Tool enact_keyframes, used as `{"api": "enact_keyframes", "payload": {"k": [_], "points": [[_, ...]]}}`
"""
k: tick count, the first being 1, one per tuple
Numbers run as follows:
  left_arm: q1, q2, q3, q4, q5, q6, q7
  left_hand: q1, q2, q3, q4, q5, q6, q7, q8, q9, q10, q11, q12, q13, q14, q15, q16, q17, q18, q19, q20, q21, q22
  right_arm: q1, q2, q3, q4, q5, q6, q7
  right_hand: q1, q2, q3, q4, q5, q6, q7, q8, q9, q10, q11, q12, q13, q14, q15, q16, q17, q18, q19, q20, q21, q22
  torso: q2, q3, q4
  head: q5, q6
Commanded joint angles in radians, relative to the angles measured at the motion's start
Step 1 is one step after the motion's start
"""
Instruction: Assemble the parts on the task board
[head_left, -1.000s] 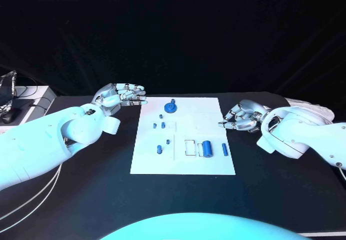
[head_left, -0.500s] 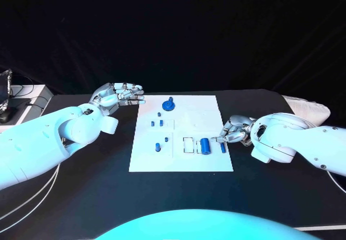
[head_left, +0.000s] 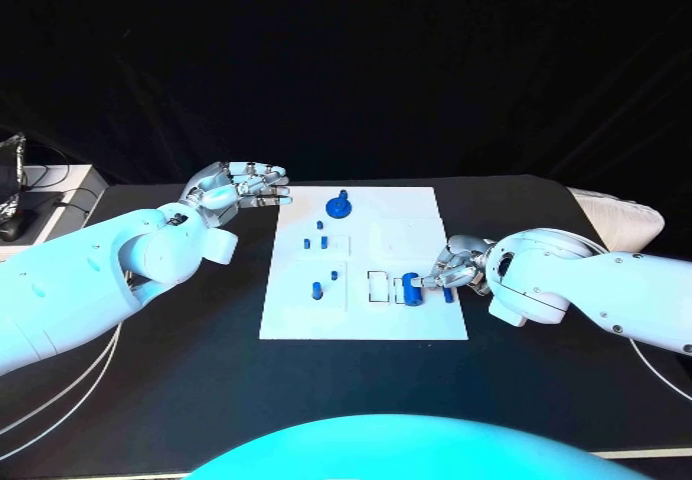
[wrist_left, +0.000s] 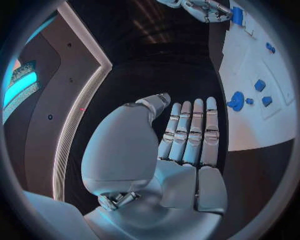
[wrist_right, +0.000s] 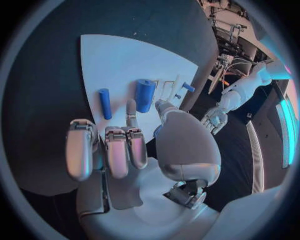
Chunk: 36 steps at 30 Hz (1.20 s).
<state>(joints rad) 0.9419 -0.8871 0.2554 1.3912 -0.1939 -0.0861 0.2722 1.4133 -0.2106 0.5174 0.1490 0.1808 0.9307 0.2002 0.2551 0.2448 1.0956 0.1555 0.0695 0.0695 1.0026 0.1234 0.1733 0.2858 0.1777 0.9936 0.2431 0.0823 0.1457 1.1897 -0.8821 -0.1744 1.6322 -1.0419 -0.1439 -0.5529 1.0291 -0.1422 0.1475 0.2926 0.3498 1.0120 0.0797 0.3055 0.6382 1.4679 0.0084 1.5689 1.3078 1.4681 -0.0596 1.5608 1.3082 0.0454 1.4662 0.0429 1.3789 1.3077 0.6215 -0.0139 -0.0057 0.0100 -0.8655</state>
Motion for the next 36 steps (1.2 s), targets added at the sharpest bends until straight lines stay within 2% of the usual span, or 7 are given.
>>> {"api": "enact_keyframes", "payload": {"k": [1, 13, 20, 26, 33, 36], "points": [[0.0, 0.0, 0.001, 0.002, 0.006, 0.016, 0.006, 0.003, 0.001, -0.004, 0.0, 0.005, -0.006, -0.005, -0.005, -0.001, 0.006, -0.001, 0.003, 0.001, 0.007, 0.003, 0.001, 0.001, 0.007, 0.008, 0.0, -0.004, -0.001, -0.003, 0.009, -0.001, -0.014, 0.003, 0.043, -0.012, -0.014, 0.002, -0.01, 0.0, -0.005, -0.006, -0.001, 0.004, 0.003, 0.103, -0.006, 0.002, 0.263, 0.099, -0.005, 0.005, 0.245, -0.012, 0.072, -0.006, 0.007, 0.202, 0.0, 0.0012, 0.0, 0.002, -0.003], [0.0, -0.001, 0.001, 0.003, 0.008, 0.017, 0.004, 0.003, 0.001, -0.004, 0.001, 0.005, -0.006, -0.004, -0.006, -0.001, 0.006, -0.001, 0.002, 0.001, 0.007, 0.003, 0.0, 0.002, 0.007, 0.009, 0.0, -0.005, -0.002, -0.009, 0.049, -0.001, -0.035, 0.004, 0.059, -0.012, -0.024, 0.003, -0.039, 0.0, -0.039, -0.013, 0.0, 0.007, 0.021, 0.103, -0.005, 0.002, 0.263, 0.1, -0.003, 0.006, 0.248, -0.012, 0.071, -0.004, 0.007, 0.204, 0.0, 0.0003, -0.0004, 0.006, -0.007], [0.0, -0.003, 0.001, 0.003, 0.009, 0.018, 0.002, 0.003, 0.002, -0.004, 0.002, 0.005, -0.006, -0.004, -0.006, -0.001, 0.006, 0.0, 0.002, 0.001, 0.006, 0.003, -0.001, 0.002, 0.007, 0.009, 0.0, -0.005, -0.003, -0.012, 0.064, -0.001, -0.046, 0.003, 0.061, -0.012, -0.024, 0.003, -0.049, 0.0, -0.048, -0.015, 0.0, 0.008, 0.026, 0.103, -0.004, 0.002, 0.263, 0.1, -0.003, 0.006, 0.248, -0.012, 0.071, -0.003, 0.009, 0.205, 0.0, 0.0003, -0.0008, 0.016, -0.007], [0.0, -0.004, 0.001, 0.004, 0.01, 0.019, 0.002, 0.003, 0.003, -0.003, 0.002, 0.005, -0.006, -0.004, -0.006, -0.001, 0.006, 0.0, 0.001, 0.001, 0.006, 0.003, -0.002, 0.002, 0.007, 0.009, -0.001, -0.006, -0.003, -0.024, 0.079, -0.002, -0.069, -0.005, 0.06, -0.012, -0.019, 0.003, -0.054, -0.002, -0.051, -0.017, 0.001, 0.008, 0.028, 0.103, -0.004, 0.002, 0.263, 0.1, -0.003, 0.006, 0.248, -0.012, 0.071, -0.003, 0.009, 0.206, 0.001, 0.0008, 0.0005, 0.019, -0.007], [0.0, -0.007, 0.001, 0.005, 0.013, 0.018, 0.002, 0.004, 0.003, -0.003, 0.002, 0.005, -0.006, -0.003, -0.006, -0.001, 0.005, 0.0, 0.001, 0.0, 0.005, 0.003, -0.002, 0.002, 0.007, 0.009, -0.001, -0.006, -0.004, -0.031, 0.092, -0.002, -0.087, -0.02, 0.059, -0.012, 0.005, 0.009, -0.058, -0.003, -0.052, -0.02, 0.001, 0.008, 0.035, 0.102, -0.003, 0.0, 0.261, 0.1, -0.002, 0.006, 0.248, -0.012, 0.07, -0.002, 0.009, 0.206, 0.0, 0.0004, -0.0011, 0.023, -0.007], [0.0, -0.007, 0.001, 0.005, 0.013, 0.019, 0.002, 0.004, 0.003, -0.003, 0.002, 0.005, -0.006, -0.003, -0.006, -0.001, 0.005, 0.0, 0.001, 0.0, 0.005, 0.003, -0.002, 0.002, 0.007, 0.009, -0.001, -0.006, -0.004, -0.032, 0.095, -0.002, -0.093, -0.023, 0.055, -0.012, 0.016, 0.02, -0.056, -0.003, -0.047, -0.022, 0.001, 0.008, 0.039, 0.1, -0.003, -0.001, 0.26, 0.1, -0.002, 0.006, 0.249, -0.012, 0.07, -0.002, 0.008, 0.207, 0.0, 0.0008, -0.0014, 0.023, -0.007]]}}
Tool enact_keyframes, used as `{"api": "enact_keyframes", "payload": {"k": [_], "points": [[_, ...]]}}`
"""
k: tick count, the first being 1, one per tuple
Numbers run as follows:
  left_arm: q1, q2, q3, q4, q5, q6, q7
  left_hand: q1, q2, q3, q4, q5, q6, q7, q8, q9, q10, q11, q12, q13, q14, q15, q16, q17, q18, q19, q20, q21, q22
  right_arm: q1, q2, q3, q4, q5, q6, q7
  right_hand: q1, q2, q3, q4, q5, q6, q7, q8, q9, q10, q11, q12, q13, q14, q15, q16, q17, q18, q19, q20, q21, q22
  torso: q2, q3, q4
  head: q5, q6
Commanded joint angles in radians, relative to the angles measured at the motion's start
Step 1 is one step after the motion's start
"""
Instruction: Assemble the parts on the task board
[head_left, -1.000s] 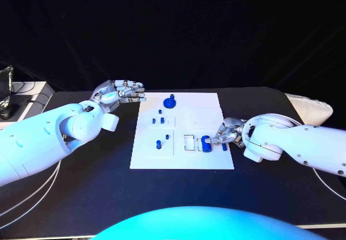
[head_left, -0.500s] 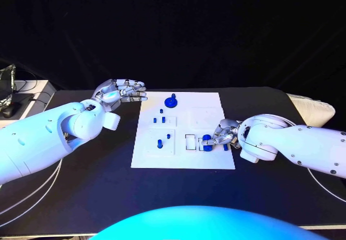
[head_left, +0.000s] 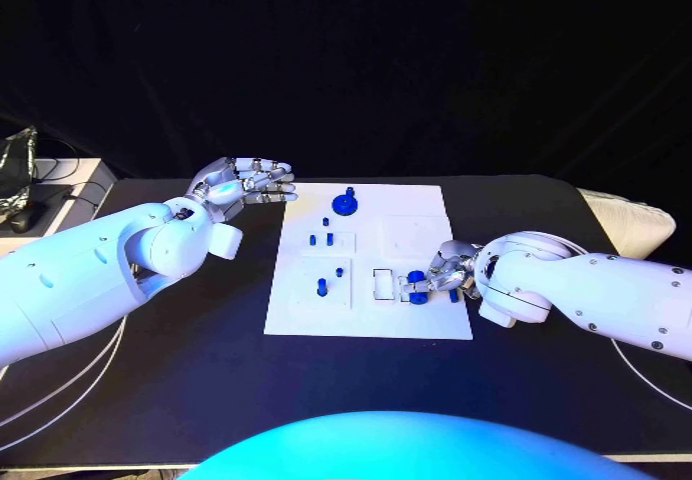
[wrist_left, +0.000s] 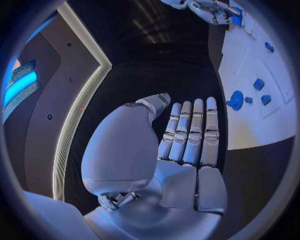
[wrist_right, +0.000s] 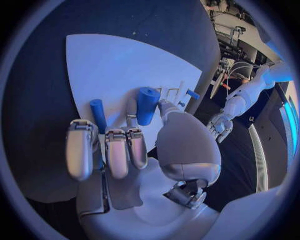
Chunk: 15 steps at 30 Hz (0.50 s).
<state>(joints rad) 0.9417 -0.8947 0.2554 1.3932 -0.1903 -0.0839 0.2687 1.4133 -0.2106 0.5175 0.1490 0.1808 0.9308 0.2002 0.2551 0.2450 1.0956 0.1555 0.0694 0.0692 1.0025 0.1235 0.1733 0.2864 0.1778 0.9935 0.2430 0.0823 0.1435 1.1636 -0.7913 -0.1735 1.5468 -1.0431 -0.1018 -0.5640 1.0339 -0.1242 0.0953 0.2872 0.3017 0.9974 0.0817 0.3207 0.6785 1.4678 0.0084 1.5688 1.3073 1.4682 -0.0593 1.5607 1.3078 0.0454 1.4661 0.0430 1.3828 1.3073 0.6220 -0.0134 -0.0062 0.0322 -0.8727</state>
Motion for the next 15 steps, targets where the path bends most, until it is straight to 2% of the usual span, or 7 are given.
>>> {"api": "enact_keyframes", "payload": {"k": [1, 3, 5, 9, 15], "points": [[0.0, 0.001, 0.001, 0.004, 0.01, 0.017, 0.005, 0.004, 0.003, -0.003, 0.002, 0.005, -0.006, -0.003, -0.006, -0.002, 0.005, 0.0, 0.001, 0.001, 0.006, 0.003, -0.002, 0.001, 0.007, 0.009, -0.001, -0.006, -0.001, -0.006, 0.004, -0.003, -0.009, -0.023, 0.011, 0.0, 0.023, 0.009, -0.001, 0.002, 0.011, -0.008, -0.001, -0.008, 0.002, 0.101, -0.003, -0.001, 0.26, 0.099, -0.002, 0.005, 0.247, -0.012, 0.07, -0.002, 0.004, 0.207, -0.001, 0.0001, -0.0008, 0.0, 0.0], [0.0, 0.001, 0.001, 0.004, 0.01, 0.017, 0.005, 0.003, 0.004, -0.003, 0.002, 0.005, -0.006, -0.003, -0.006, -0.002, 0.005, 0.0, 0.001, 0.001, 0.005, 0.003, -0.003, 0.001, 0.007, 0.009, -0.001, -0.007, -0.002, -0.007, 0.003, -0.003, -0.008, -0.023, 0.005, 0.0, 0.051, 0.026, 0.012, -0.001, 0.034, -0.011, -0.001, -0.009, 0.007, 0.101, -0.003, -0.001, 0.26, 0.099, -0.002, 0.006, 0.248, -0.012, 0.07, -0.002, 0.004, 0.208, -0.001, -0.0003, -0.0004, -0.002, 0.0], [0.0, 0.001, 0.001, 0.003, 0.011, 0.017, 0.005, 0.003, 0.004, -0.003, 0.002, 0.005, -0.006, -0.003, -0.006, -0.002, 0.005, 0.0, 0.001, 0.001, 0.005, 0.003, -0.003, 0.001, 0.007, 0.009, -0.001, -0.007, -0.002, -0.007, 0.0, -0.003, -0.005, -0.021, -0.006, 0.002, 0.072, 0.033, 0.023, -0.002, 0.037, -0.011, -0.001, -0.011, 0.01, 0.101, -0.003, -0.001, 0.261, 0.099, -0.002, 0.006, 0.248, -0.012, 0.07, -0.002, 0.005, 0.209, -0.001, -0.0002, -0.0006, -0.001, 0.0], [0.0, 0.0, 0.001, 0.002, 0.012, 0.017, 0.004, 0.004, 0.005, -0.003, 0.003, 0.006, -0.006, -0.003, -0.006, -0.002, 0.005, 0.0, 0.0, 0.0, 0.005, 0.003, -0.003, 0.001, 0.007, 0.009, -0.001, -0.007, -0.003, -0.007, -0.015, -0.003, 0.013, -0.003, -0.035, 0.007, 0.103, 0.035, 0.046, -0.003, 0.049, -0.009, -0.001, -0.013, 0.013, 0.102, -0.004, 0.0, 0.262, 0.1, -0.002, 0.006, 0.25, -0.013, 0.071, -0.002, 0.009, 0.211, 0.0, 0.0006, -0.0006, 0.0, 0.0], [0.0, 0.0, 0.001, 0.001, 0.012, 0.019, 0.002, 0.004, 0.005, -0.003, 0.003, 0.006, -0.006, -0.003, -0.006, -0.002, 0.005, 0.0, 0.0, 0.0, 0.005, 0.003, -0.003, 0.001, 0.007, 0.009, -0.001, -0.007, -0.003, -0.001, -0.049, 0.002, 0.057, 0.03, -0.071, 0.012, 0.113, 0.033, 0.054, -0.004, 0.054, -0.005, -0.002, -0.014, 0.015, 0.102, -0.005, 0.001, 0.262, 0.1, -0.003, 0.006, 0.251, -0.014, 0.071, -0.002, 0.013, 0.213, -0.001, 0.0001, -0.0012, 0.002, 0.0]]}}
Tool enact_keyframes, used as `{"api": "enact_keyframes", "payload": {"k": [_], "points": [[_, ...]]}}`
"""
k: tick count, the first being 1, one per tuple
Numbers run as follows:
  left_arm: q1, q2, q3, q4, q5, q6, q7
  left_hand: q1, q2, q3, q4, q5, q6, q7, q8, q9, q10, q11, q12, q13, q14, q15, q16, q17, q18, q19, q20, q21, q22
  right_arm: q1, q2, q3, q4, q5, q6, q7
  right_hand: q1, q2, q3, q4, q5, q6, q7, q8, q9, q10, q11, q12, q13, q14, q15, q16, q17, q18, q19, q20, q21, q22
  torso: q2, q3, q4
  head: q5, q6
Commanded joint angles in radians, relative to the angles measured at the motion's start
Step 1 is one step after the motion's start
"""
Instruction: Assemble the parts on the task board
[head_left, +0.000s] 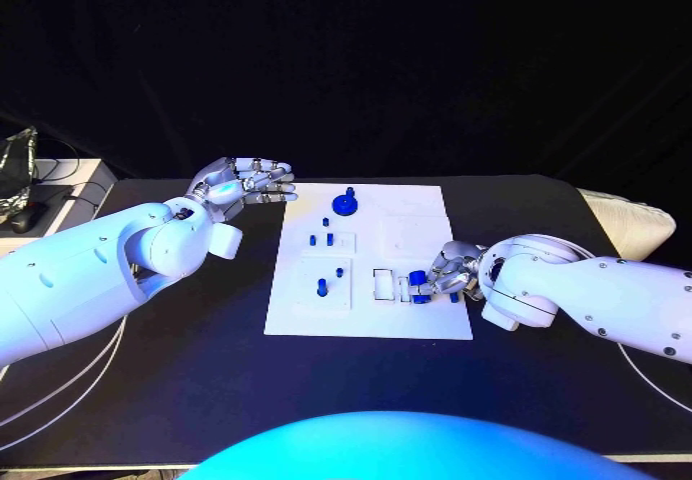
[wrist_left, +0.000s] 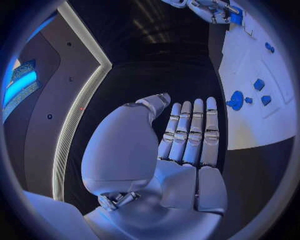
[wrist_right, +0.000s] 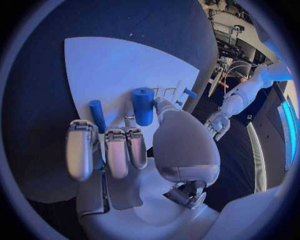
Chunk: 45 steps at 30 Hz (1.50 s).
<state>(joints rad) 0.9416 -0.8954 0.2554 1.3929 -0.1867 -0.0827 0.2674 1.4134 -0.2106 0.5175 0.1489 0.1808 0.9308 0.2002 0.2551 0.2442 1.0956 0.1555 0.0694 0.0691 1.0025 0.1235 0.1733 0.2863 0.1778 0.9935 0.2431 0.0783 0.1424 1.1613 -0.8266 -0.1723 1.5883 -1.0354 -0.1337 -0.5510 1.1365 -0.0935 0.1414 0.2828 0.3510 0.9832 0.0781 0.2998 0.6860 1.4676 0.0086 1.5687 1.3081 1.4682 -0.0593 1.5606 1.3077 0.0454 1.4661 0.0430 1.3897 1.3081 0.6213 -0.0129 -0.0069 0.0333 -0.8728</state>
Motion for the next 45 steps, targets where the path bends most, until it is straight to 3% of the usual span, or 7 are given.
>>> {"api": "enact_keyframes", "payload": {"k": [1, 11, 16, 29, 45], "points": [[0.0, 0.001, 0.001, 0.001, 0.008, 0.017, 0.003, 0.004, 0.005, -0.003, 0.003, 0.006, -0.006, -0.003, -0.006, -0.001, 0.005, 0.0, 0.0, 0.001, 0.005, 0.003, -0.003, 0.001, 0.007, 0.009, -0.001, -0.003, -0.001, 0.004, -0.019, 0.001, 0.023, 0.028, -0.042, -0.001, 0.01, 0.002, 0.008, 0.001, 0.005, 0.009, 0.002, 0.007, 0.007, 0.102, -0.005, 0.001, 0.261, 0.1, -0.003, 0.007, 0.251, -0.014, 0.071, -0.002, 0.006, 0.212, -0.001, -0.0004, -0.0006, 0.002, 0.0], [0.0, 0.003, 0.001, -0.001, 0.008, 0.019, 0.0, 0.005, 0.005, -0.002, 0.003, 0.006, -0.006, -0.002, -0.006, -0.001, 0.005, 0.0, 0.0, 0.0, 0.004, 0.003, -0.004, 0.001, 0.006, 0.009, -0.001, -0.004, -0.002, 0.064, -0.062, 0.01, 0.094, 0.08, -0.06, -0.002, 0.013, -0.001, 0.011, 0.001, 0.005, 0.013, 0.001, 0.008, 0.008, 0.103, -0.006, 0.002, 0.263, 0.101, -0.003, 0.008, 0.255, -0.014, 0.072, -0.002, 0.011, 0.214, -0.002, -0.0021, -0.001, -0.002, 0.0], [0.0, 0.004, 0.001, 0.0, 0.008, 0.022, -0.002, 0.005, 0.006, -0.002, 0.003, 0.006, -0.006, -0.002, -0.006, -0.001, 0.004, 0.001, -0.001, 0.0, 0.004, 0.004, -0.005, 0.001, 0.006, 0.009, -0.001, -0.004, -0.003, 0.074, -0.038, 0.009, 0.097, 0.115, -0.048, -0.004, 0.013, -0.001, 0.011, 0.002, 0.005, 0.015, 0.0, 0.009, 0.008, 0.103, -0.006, 0.002, 0.263, 0.101, -0.004, 0.008, 0.255, -0.014, 0.072, -0.002, 0.011, 0.214, 0.001, -0.0015, 0.0007, -0.001, 0.0], [0.0, 0.002, 0.001, 0.002, 0.008, 0.028, -0.006, 0.005, 0.005, -0.002, 0.003, 0.005, -0.006, -0.002, -0.006, -0.001, 0.003, 0.001, -0.001, 0.0, 0.003, 0.004, -0.006, 0.001, 0.006, 0.009, 0.0, -0.005, -0.004, 0.046, 0.06, -0.003, 0.043, 0.115, -0.035, -0.007, 0.002, -0.009, 0.012, 0.007, -0.014, 0.019, 0.0, 0.007, 0.009, 0.1, -0.006, -0.003, 0.258, 0.1, -0.004, 0.006, 0.25, -0.013, 0.071, -0.003, 0.005, 0.213, 0.002, -0.001, 0.0013, 0.002, 0.0], [0.0, -0.001, 0.001, 0.004, 0.008, 0.031, -0.008, 0.005, 0.006, -0.003, 0.004, 0.005, -0.005, -0.001, -0.006, -0.001, 0.001, 0.002, -0.003, -0.001, 0.001, 0.005, -0.008, 0.001, 0.006, 0.009, 0.0, -0.007, -0.006, 0.034, 0.105, -0.005, -0.012, 0.042, -0.033, -0.01, -0.019, -0.023, 0.005, 0.008, -0.033, 0.02, 0.001, 0.003, 0.01, 0.097, -0.006, -0.007, 0.255, 0.1, -0.004, 0.006, 0.249, -0.013, 0.07, -0.003, 0.004, 0.213, 0.001, 0.0, -0.0001, 0.007, 0.0]]}}
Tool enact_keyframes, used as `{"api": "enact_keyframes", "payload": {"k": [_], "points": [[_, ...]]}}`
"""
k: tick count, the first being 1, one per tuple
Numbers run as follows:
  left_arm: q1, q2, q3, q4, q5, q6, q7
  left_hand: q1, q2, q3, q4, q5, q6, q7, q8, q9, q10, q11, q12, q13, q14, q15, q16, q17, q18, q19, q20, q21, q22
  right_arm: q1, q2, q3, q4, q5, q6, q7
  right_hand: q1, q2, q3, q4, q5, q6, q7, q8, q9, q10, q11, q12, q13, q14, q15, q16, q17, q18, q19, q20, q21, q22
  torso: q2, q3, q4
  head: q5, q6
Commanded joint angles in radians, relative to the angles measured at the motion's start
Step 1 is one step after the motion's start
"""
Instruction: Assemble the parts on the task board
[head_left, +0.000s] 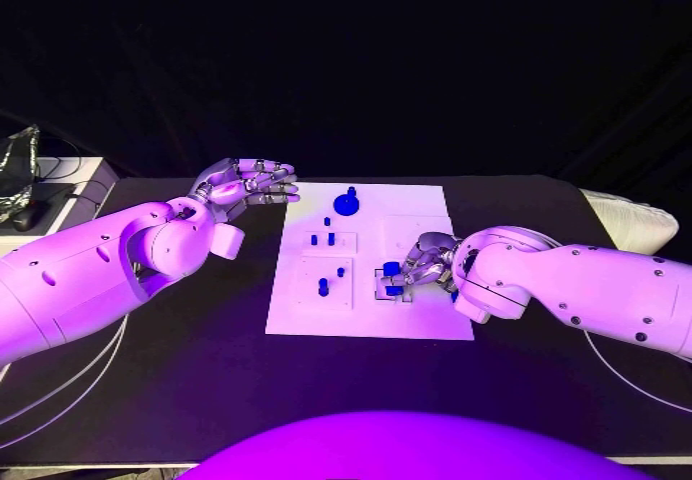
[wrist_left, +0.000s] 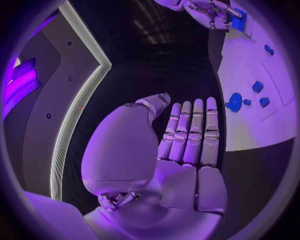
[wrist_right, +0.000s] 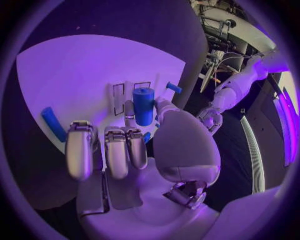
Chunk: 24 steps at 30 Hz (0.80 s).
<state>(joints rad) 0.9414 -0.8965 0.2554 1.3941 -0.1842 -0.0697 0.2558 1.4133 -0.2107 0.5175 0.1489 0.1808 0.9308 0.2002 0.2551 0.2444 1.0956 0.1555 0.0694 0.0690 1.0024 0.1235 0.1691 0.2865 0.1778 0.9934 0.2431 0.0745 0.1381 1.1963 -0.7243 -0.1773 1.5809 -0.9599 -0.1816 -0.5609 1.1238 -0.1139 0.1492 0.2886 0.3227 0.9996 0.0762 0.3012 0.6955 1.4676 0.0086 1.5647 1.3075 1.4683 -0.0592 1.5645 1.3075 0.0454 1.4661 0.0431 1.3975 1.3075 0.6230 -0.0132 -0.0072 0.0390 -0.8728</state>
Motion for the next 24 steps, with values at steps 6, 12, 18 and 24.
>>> {"api": "enact_keyframes", "payload": {"k": [6, 12, 18, 24], "points": [[0.0, -0.001, 0.001, 0.004, 0.006, 0.017, 0.003, 0.004, 0.006, -0.003, 0.005, 0.005, -0.005, -0.001, -0.006, -0.001, 0.001, 0.002, -0.003, -0.001, 0.001, 0.005, -0.005, 0.001, 0.006, 0.009, 0.0, -0.004, -0.002, -0.002, 0.007, -0.001, -0.013, -0.037, 0.03, 0.0, -0.02, -0.013, -0.012, 0.002, -0.025, 0.005, 0.002, 0.001, 0.004, 0.096, -0.006, -0.005, 0.253, 0.099, -0.004, 0.002, 0.249, -0.013, 0.07, -0.002, -0.004, 0.215, 0.0, -0.0003, 0.0001, 0.003, 0.0], [0.0, -0.003, 0.001, 0.005, 0.006, 0.017, 0.002, 0.004, 0.006, -0.003, 0.005, 0.005, -0.005, -0.001, -0.006, -0.001, 0.001, 0.002, -0.003, -0.001, 0.001, 0.005, -0.005, 0.001, 0.006, 0.009, 0.0, -0.004, -0.002, -0.002, 0.008, -0.001, -0.016, -0.038, 0.052, -0.001, -0.026, -0.016, -0.016, 0.003, -0.038, 0.005, 0.002, 0.0, 0.005, 0.094, -0.006, -0.007, 0.252, 0.099, -0.004, 0.001, 0.248, -0.013, 0.07, -0.002, -0.004, 0.215, 0.0, -0.0005, 0.0002, 0.006, 0.0], [0.0, -0.004, 0.001, 0.005, 0.006, 0.019, 0.001, 0.004, 0.006, -0.003, 0.006, 0.005, -0.005, 0.0, -0.007, -0.002, 0.0, 0.003, -0.003, -0.001, 0.001, 0.006, -0.006, 0.001, 0.006, 0.009, 0.0, -0.004, -0.003, -0.002, 0.009, -0.002, -0.018, -0.04, 0.063, -0.002, -0.028, -0.015, -0.017, 0.003, -0.041, 0.005, 0.002, 0.0, 0.006, 0.094, -0.006, -0.007, 0.251, 0.099, -0.004, 0.001, 0.248, -0.013, 0.07, -0.002, -0.004, 0.215, -0.001, -0.0002, -0.0004, 0.008, 0.0], [0.0, -0.004, 0.001, 0.006, 0.006, 0.019, 0.001, 0.004, 0.006, -0.003, 0.006, 0.005, -0.005, 0.0, -0.007, -0.002, 0.0, 0.003, -0.003, -0.001, 0.001, 0.006, -0.006, 0.001, 0.006, 0.009, 0.0, -0.004, -0.003, -0.002, 0.013, -0.003, -0.016, -0.04, 0.066, -0.002, -0.029, -0.015, -0.018, 0.003, -0.044, 0.005, 0.002, 0.0, 0.006, 0.094, -0.006, -0.007, 0.251, 0.099, -0.004, 0.002, 0.249, -0.014, 0.07, -0.002, -0.003, 0.215, 0.0, 0.0002, -0.0002, 0.008, 0.0]]}}
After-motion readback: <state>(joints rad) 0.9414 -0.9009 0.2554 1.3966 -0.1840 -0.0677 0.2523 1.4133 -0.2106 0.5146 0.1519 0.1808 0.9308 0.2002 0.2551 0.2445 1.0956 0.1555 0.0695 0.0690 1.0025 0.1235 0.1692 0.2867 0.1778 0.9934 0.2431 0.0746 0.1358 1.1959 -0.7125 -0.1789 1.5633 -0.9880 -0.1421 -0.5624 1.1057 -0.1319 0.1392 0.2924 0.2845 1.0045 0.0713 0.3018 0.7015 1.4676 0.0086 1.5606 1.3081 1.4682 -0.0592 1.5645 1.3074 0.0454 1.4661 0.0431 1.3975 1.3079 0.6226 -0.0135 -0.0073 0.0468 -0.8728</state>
